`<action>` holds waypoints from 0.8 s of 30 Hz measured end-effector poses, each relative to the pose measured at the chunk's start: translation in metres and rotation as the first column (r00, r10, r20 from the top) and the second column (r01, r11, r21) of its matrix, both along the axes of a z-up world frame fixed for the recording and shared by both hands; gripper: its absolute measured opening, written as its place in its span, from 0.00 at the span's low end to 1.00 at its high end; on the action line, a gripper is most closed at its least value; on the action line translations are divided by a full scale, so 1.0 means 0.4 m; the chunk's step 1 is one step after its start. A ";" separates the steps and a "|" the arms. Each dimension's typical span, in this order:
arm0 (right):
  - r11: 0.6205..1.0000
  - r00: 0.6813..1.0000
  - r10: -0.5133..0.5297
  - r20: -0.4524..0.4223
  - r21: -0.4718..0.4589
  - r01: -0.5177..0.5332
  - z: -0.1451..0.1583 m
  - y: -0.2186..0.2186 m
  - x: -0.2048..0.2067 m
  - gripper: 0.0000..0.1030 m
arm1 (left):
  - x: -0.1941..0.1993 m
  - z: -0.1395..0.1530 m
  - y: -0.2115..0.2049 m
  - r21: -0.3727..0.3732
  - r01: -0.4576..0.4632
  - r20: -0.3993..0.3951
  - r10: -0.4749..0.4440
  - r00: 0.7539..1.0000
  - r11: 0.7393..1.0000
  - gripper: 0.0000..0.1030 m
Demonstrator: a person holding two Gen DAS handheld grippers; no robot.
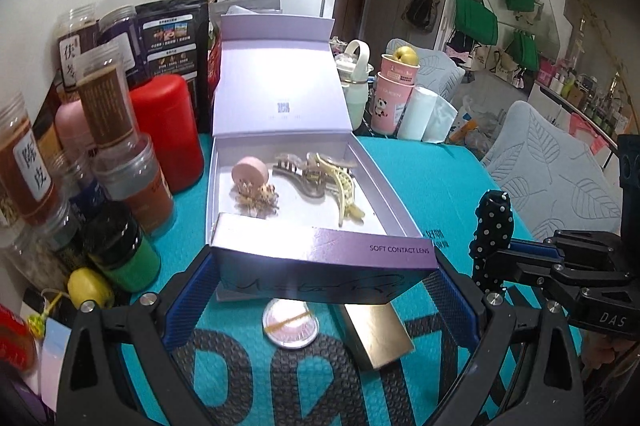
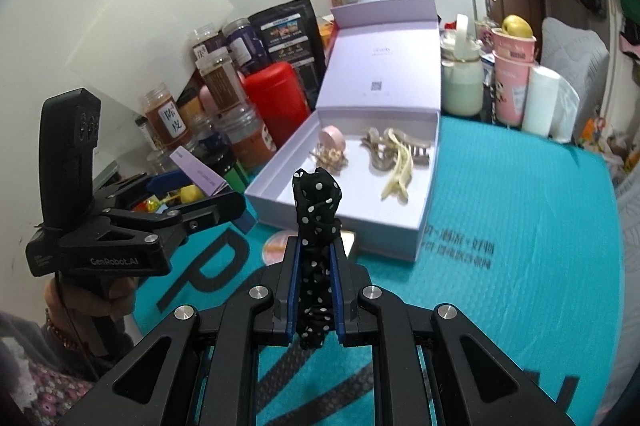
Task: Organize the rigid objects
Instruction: 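Lift the lens box and scrunchie and carry both toward the gift box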
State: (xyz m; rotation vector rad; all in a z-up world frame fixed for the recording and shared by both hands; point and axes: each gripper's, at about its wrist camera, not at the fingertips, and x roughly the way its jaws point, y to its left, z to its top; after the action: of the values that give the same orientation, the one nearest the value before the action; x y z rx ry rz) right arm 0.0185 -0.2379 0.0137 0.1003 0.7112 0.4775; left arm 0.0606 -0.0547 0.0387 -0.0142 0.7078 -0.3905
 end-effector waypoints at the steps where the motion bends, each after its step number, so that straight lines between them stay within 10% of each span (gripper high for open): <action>1: 1.000 1.000 0.003 0.006 -0.001 -0.003 0.006 -0.001 0.007 0.13 | 0.007 0.003 -0.002 0.004 0.000 0.002 0.000 1.000 1.000 0.97; 24: 1.000 0.998 0.026 0.061 -0.008 -0.026 0.021 -0.002 0.182 0.13 | 0.186 -0.016 -0.019 0.033 -0.041 -0.011 0.041 0.999 0.999 0.97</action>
State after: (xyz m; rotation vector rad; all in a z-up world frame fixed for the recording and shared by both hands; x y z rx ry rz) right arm 0.0912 -0.2385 0.0223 0.0696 0.6551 0.5007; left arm 0.1351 -0.0622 0.0321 -0.0006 0.7242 -0.3396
